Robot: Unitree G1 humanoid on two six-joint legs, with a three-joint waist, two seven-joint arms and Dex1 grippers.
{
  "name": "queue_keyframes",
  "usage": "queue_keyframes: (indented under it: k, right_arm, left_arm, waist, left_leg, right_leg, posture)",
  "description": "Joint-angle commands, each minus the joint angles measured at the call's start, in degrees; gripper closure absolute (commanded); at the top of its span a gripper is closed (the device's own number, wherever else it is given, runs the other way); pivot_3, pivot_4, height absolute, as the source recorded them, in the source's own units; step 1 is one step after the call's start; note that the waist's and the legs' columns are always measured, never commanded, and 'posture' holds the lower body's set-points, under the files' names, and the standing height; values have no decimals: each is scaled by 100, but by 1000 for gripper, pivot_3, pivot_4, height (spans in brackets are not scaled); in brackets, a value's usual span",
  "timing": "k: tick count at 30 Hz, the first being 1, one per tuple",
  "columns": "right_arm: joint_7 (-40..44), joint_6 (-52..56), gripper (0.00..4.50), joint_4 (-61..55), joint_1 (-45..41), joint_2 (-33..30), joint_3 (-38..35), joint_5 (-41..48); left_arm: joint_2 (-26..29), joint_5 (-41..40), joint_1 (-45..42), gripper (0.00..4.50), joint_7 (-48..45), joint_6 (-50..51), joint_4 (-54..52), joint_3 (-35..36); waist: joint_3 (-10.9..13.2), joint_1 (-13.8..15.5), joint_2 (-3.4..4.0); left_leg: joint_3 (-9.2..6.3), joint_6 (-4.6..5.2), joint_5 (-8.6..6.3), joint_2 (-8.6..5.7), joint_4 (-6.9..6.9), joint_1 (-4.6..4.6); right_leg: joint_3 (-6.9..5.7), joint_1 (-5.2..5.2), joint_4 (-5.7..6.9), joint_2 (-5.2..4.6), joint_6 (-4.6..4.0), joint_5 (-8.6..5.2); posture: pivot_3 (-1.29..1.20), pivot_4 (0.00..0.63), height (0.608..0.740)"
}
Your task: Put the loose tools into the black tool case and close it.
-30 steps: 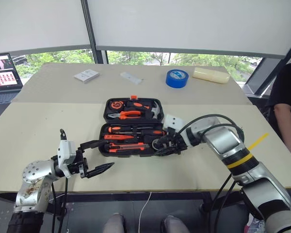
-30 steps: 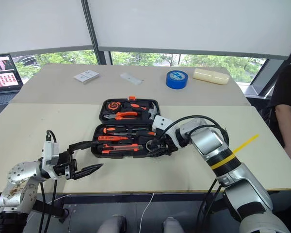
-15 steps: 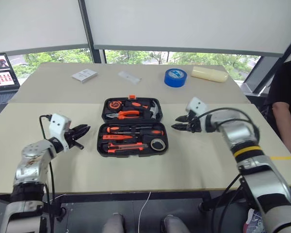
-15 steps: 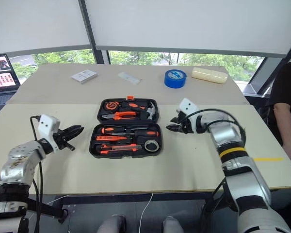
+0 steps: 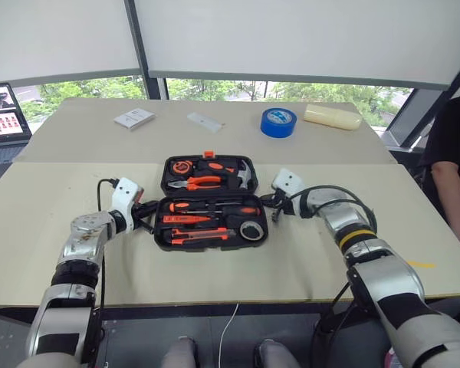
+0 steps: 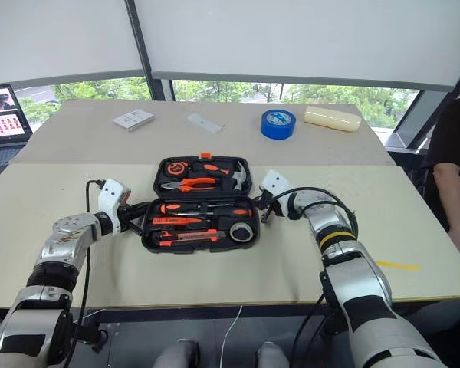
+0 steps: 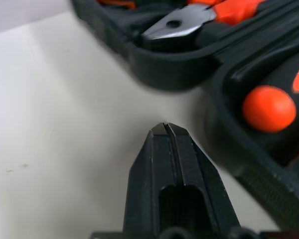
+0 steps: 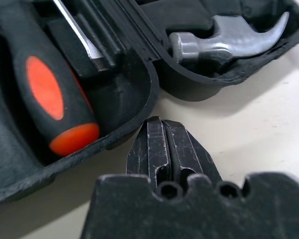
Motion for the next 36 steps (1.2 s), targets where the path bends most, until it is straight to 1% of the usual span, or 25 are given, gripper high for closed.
queue_keyframes:
  k: [1, 4, 9, 12, 16, 18, 19, 20, 22, 23, 24, 25, 26, 27, 28, 29, 30, 31, 32, 34, 36]
  right_arm:
    - [736, 228, 4410, -1308, 492, 15, -25, 342]
    - [890, 868, 4410, -2404, 1055, -241, -11, 419]
    - [983, 1919, 4410, -4216, 2033, -767, -95, 591]
    - [912, 2427, 4410, -4877, 2371, -898, -217, 766]
    - [777, 2836, 4410, -5319, 2610, -949, -334, 942]
    - [702, 3414, 4500, -5532, 2692, -1074, -453, 1031]
    - [661, 3601, 4500, -5607, 2718, -1129, -483, 1044]
    - [577, 3731, 4205, -5659, 2729, -1187, -569, 1072]
    - [574, 4224, 3650, -5852, 2730, -1405, -720, 1225]
    - [555, 4390, 3379, -5928, 2726, -1472, -774, 1294]
    - [577, 5017, 2910, -6129, 2629, -1534, -892, 1582]
    - [576, 5458, 2630, -6271, 2558, -1565, -973, 1793]
    - [480, 5953, 2294, -6435, 2430, -1612, -996, 1890]
    - [385, 6298, 1867, -6559, 2343, -1652, -1002, 1956]
    - [315, 7129, 1595, -6618, 1958, -1689, -821, 2043]
    - [250, 7761, 1189, -6666, 1674, -1715, -689, 2137]
    - [98, 8157, 860, -6539, 1336, -1577, -643, 2175]
    - [-118, 8500, 510, -6251, 966, -1400, -561, 2122]
    - [-280, 8657, 162, -5984, 736, -1265, -517, 2088]
    - [-418, 8743, 162, -5548, 450, -1168, -338, 2012]
    - [-729, 8499, 162, -4963, 198, -982, -300, 1822]
  left_arm:
    - [27, -313, 236, 4500, -713, -112, -952, -94]
    - [163, -349, 619, 4500, -807, 133, -1470, -97]
    - [372, -386, 1206, 4500, -621, 634, -2366, 16]
    - [462, -508, 1461, 4500, -562, 1032, -2715, 129]
    - [592, -664, 1654, 4500, -487, 1416, -2888, 316]
    - [678, -609, 1685, 3978, -357, 1230, -2835, 485]
    - [701, -585, 1696, 3892, -296, 1121, -2825, 536]
    - [764, -584, 1722, 3446, -282, 1100, -2843, 577]
    - [1071, -573, 1717, 2675, -241, 1739, -2842, 559]
    - [1188, -574, 1713, 2385, -231, 1965, -2843, 537]
    - [1369, -624, 1648, 1911, -268, 2346, -2868, 505]
    - [1484, -672, 1602, 1642, -295, 2581, -2897, 482]
    - [1569, -836, 1511, 1263, -360, 2916, -2956, 506]
    - [1621, -957, 1447, 865, -401, 3159, -3006, 525]
    - [1624, -1039, 1115, 547, -323, 3604, -2921, 480]
    - [1624, -1086, 869, 104, -255, 3936, -2859, 443]
    - [1588, -1127, 547, 0, -157, 4372, -2721, 384]
    - [1466, -1160, 193, 0, -4, 4697, -2521, 373]
    - [1363, -1125, -36, 0, 158, 4833, -2386, 359]
    - [1179, -1116, -391, 0, 357, 5004, -2164, 364]
    - [999, -1045, -649, 0, 590, 5127, -1976, 312]
  waist:
    - [0, -13, 0]
    - [2, -14, 4]
    - [2, -10, 4]
    - [2, -11, 4]
    - [3, -21, 4]
    - [3, -25, 4]
    - [3, -24, 4]
    - [3, -19, 4]
    - [3, -13, 4]
    - [3, -11, 3]
    - [3, -10, 3]
    - [3, -12, 3]
    - [3, -12, 3]
    - [3, -11, 3]
    - [4, -11, 3]
    - [12, -13, 1]
    - [29, -9, -8]
    - [33, -9, -11]
    - [33, -9, -11]
    - [31, -7, -12]
    - [31, -1, -13]
  left_leg:
    - [0, 0, 0, 1, -3, -2]
    - [-2, -1, -3, 3, -10, -1]
    - [-2, -1, -4, 4, -3, 1]
    - [-1, -1, -4, 3, 3, 6]
    - [-2, -2, -2, 5, 7, 11]
    - [-2, -2, -2, 5, 7, 13]
    - [-2, -2, -2, 5, 7, 13]
    - [-3, -2, -2, 5, 7, 13]
    - [-3, -2, -2, 5, 8, 13]
    - [-2, -2, -1, 4, 9, 12]
    - [-2, -2, -2, 4, 9, 12]
    - [-2, -2, -2, 4, 10, 12]
    - [-2, -2, -2, 4, 9, 12]
    - [-2, -2, -2, 5, 9, 12]
    - [-2, -2, -2, 5, 9, 12]
    - [-3, -2, -2, 5, 11, 13]
    - [-3, 0, 0, 5, 16, 11]
    - [-4, 1, 4, 4, 24, 6]
    - [-11, 2, 5, 4, 32, 7]
    - [-17, 3, 6, 3, 36, 16]
    - [-17, 3, 6, 2, 37, 22]
  right_leg:
    - [0, -3, 1, 0, 0, 0]
    - [0, -5, 3, 3, 2, -1]
    - [0, -2, 4, 2, 2, -2]
    - [0, 2, 7, 1, 2, -2]
    - [2, 3, 9, 3, 0, -1]
    - [4, 3, 11, 5, 0, -1]
    - [5, 2, 12, 5, 0, -1]
    - [5, 2, 12, 5, -1, 0]
    - [5, 3, 11, 5, -1, 0]
    - [5, 3, 12, 3, -1, 0]
    - [5, 2, 10, 3, -1, 0]
    - [5, 3, 10, 3, -1, -1]
    - [6, 2, 10, 2, -1, -1]
    - [6, 2, 10, 3, -1, -1]
    - [6, 1, 12, 3, -1, -1]
    - [6, 1, 16, 3, -2, -1]
    - [6, -4, 25, 3, -2, -1]
    - [6, -13, 44, 3, -5, -3]
    - [5, -13, 54, 6, -7, -4]
    - [5, -6, 63, 9, -5, -7]
    - [6, 3, 62, 7, -7, -9]
  posture:
    - [0, 150, 740]
    - [0, 150, 740]
    - [0, 150, 740]
    - [0, 150, 740]
    - [0, 150, 740]
    - [0, 150, 740]
    - [0, 150, 740]
    - [0, 150, 740]
    - [0, 150, 740]
    - [0, 150, 740]
    - [0, 150, 740]
    - [0, 150, 740]
    - [0, 150, 740]
    - [0, 150, 740]
    - [0, 150, 740]
    - [0, 150, 740]
    - [0, 150, 740]
    - [0, 150, 740]
    - [0, 150, 740]
    - [0, 150, 740]
    - [0, 150, 740]
